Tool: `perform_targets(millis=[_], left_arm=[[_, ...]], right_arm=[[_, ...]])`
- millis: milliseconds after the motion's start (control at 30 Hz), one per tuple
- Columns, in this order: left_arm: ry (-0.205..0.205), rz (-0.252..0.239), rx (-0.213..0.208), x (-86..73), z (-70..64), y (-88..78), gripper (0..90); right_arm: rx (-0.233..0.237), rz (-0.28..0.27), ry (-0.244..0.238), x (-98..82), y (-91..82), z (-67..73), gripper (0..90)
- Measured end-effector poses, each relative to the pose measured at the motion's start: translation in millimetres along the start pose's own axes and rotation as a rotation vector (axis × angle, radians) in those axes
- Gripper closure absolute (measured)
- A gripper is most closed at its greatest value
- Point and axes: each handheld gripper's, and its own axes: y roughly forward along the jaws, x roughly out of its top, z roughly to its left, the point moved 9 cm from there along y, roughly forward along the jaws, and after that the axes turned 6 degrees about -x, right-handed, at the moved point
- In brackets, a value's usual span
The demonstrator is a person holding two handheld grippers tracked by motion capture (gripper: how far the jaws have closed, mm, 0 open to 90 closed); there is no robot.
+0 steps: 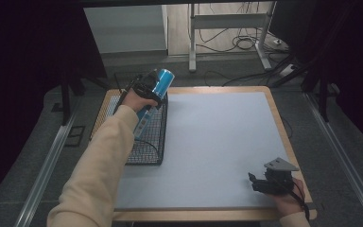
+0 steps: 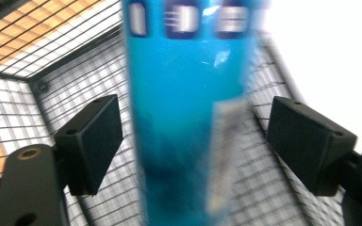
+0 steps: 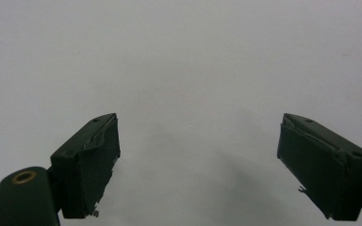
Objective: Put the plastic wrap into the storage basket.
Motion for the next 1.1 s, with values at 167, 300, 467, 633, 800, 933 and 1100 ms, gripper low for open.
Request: perform_targets(millis=[167,300,467,633,800,933,1100], left_arm=[[0.015,-0.076,-0.047,-10.8,-16.3,-19.2,18.2],[0.044,-0.113,-0.065,-22.8,-29.0,-27.1,17.8],[0.075,-0.139,-0.098,-34.9,-44.2,-40.1,18.5],[0.12,-0.173,-0.122,-44.9,-67.9,-56.8,19.4],[0.159,-0.225,-0.201,-64.2,-103.8,-70.8,20.0],[0.213,-0.246,-0.23,-84.1,-131.3,-73.1,20.1],[0.253,-0.297,-0.264,-107.9,-163.3,-72.0,20.3]], right_arm=[[0.003,-0.002,-0.002,0.5,0.1,0.4,14.1],[0.005,-0.006,0.001,1.0,-0.8,1.2,14.1],[0.003,-0.006,0.001,0.3,-0.7,1.3,14.1],[0.004,-0.008,-0.004,1.3,-0.5,2.4,14.1],[0.005,-0.008,-0.005,1.7,-0.7,3.6,14.1],[0.001,-0.012,-0.016,3.8,-1.1,5.4,14.1],[-0.001,-0.015,-0.021,5.3,-1.1,7.4,14.1]])
